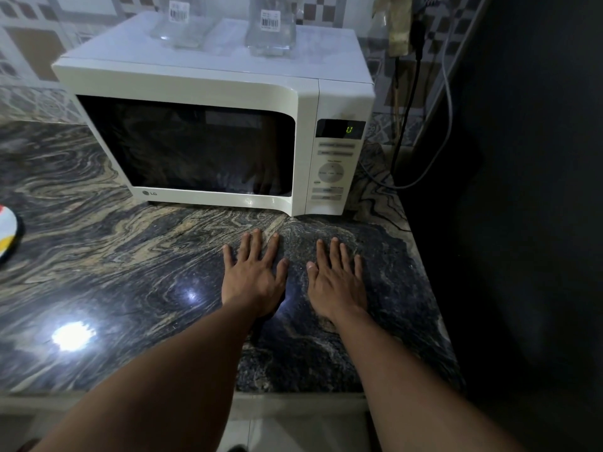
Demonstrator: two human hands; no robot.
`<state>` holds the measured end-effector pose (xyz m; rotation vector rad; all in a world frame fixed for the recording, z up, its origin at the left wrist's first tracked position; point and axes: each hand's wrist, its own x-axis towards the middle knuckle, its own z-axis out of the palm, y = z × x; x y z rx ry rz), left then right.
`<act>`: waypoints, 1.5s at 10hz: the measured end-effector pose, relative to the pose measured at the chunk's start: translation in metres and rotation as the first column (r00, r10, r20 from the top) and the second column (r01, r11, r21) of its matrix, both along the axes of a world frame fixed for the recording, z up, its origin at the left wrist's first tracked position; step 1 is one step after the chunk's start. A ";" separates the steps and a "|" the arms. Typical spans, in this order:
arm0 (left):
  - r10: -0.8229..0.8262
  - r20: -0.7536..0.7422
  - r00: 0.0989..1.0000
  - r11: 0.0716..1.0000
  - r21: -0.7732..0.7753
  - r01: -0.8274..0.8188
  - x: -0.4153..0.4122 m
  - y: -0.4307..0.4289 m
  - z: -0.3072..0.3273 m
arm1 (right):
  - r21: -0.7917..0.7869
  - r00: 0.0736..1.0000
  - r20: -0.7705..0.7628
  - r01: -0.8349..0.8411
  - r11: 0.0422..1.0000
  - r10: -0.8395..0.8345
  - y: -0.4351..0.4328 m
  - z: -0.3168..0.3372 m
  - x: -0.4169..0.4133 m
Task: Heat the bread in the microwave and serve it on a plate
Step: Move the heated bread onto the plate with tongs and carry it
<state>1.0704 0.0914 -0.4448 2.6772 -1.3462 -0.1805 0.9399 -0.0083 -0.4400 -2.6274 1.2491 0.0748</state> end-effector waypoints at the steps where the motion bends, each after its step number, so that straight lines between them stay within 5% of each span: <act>1: 0.001 0.003 1.000 1.000 0.004 -0.001 0.000 0.000 0.000 | 0.001 1.000 -0.003 -0.003 1.000 0.003 0.000 0.000 0.000; 7: -0.013 -0.023 1.000 0.999 0.040 0.014 -0.001 -0.001 0.003 | 0.099 0.999 0.000 -0.033 0.995 0.033 -0.007 0.013 -0.003; 8: 0.002 -0.059 0.998 0.999 0.046 0.001 -0.001 -0.005 0.006 | 0.163 0.990 0.130 0.042 0.986 -0.063 -0.012 0.030 -0.003; 9: 0.012 -0.078 0.997 1.000 -0.017 -0.014 -0.001 -0.017 0.014 | 0.318 0.887 0.350 0.191 0.929 -0.302 -0.023 0.049 0.008; 11: -0.041 -0.019 0.999 0.999 -0.002 0.041 -0.018 -0.031 0.004 | 0.374 0.694 0.564 0.268 0.888 -0.447 -0.048 0.067 0.042; 15: -0.006 -0.023 1.000 0.999 -0.048 0.005 -0.018 -0.033 -0.004 | 0.140 0.743 0.556 0.359 0.923 -0.373 -0.076 0.058 0.060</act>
